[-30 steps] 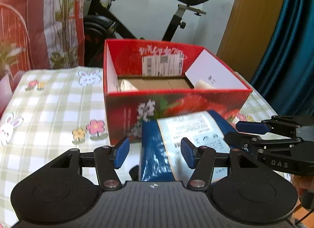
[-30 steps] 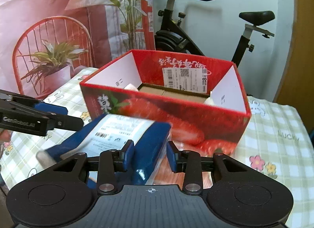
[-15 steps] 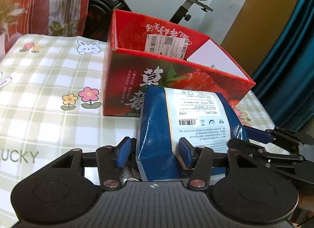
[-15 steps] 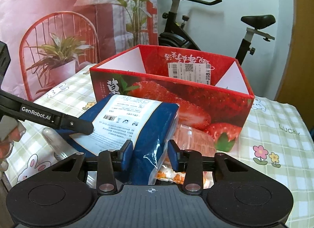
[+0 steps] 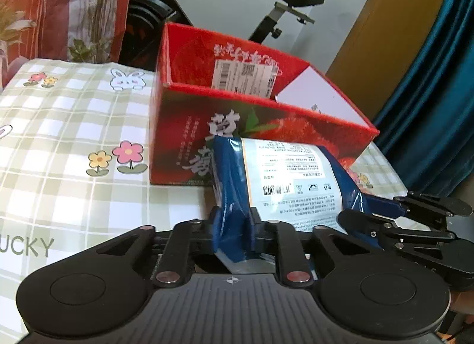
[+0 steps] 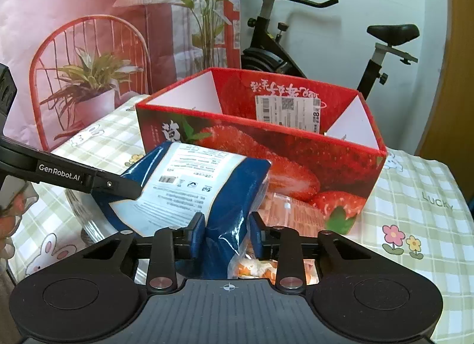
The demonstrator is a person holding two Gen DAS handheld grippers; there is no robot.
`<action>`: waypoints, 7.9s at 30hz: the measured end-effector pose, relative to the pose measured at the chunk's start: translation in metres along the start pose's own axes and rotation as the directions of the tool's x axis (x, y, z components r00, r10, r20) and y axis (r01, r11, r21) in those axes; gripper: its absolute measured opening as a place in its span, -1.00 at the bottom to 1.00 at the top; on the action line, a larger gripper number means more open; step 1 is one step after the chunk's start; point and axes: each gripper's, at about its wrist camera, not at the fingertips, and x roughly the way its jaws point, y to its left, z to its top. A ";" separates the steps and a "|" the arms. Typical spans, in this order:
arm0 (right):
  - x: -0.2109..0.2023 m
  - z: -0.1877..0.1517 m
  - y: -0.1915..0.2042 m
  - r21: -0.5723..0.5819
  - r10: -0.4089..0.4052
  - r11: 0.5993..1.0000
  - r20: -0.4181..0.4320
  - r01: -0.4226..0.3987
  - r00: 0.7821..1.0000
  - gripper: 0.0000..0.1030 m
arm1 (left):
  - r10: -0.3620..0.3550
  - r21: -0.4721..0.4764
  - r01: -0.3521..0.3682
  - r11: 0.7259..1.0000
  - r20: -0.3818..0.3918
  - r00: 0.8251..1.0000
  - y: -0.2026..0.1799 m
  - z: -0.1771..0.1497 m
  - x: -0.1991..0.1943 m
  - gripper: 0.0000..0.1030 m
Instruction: Organize soft objects
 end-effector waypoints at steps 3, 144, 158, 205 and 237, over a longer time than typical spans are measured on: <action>-0.005 0.004 0.002 -0.009 0.005 1.000 0.015 -0.005 1.000 -0.58 | 0.008 0.030 -0.009 1.000 0.029 1.000 -0.005 0.003 -0.009 -0.80; 0.000 0.024 -0.063 -0.017 0.011 1.000 -0.116 -0.013 0.993 -0.14 | -0.005 0.198 0.012 0.980 -0.038 0.999 -0.084 0.037 0.024 -0.12; 0.016 0.006 -0.080 0.083 0.107 0.992 -0.127 -0.097 0.986 0.21 | -0.093 0.075 0.103 0.992 -0.133 0.987 -0.079 0.032 0.069 -0.12; 0.045 0.003 -0.084 0.084 0.219 0.974 -0.159 -0.208 0.963 0.38 | -0.182 -0.024 0.181 0.983 -0.184 0.966 -0.069 0.030 0.097 0.03; -0.024 0.059 -0.020 -0.124 0.139 0.982 -0.011 -0.139 0.990 0.31 | -0.179 0.072 0.178 0.982 0.020 0.984 -0.075 0.050 -0.001 0.01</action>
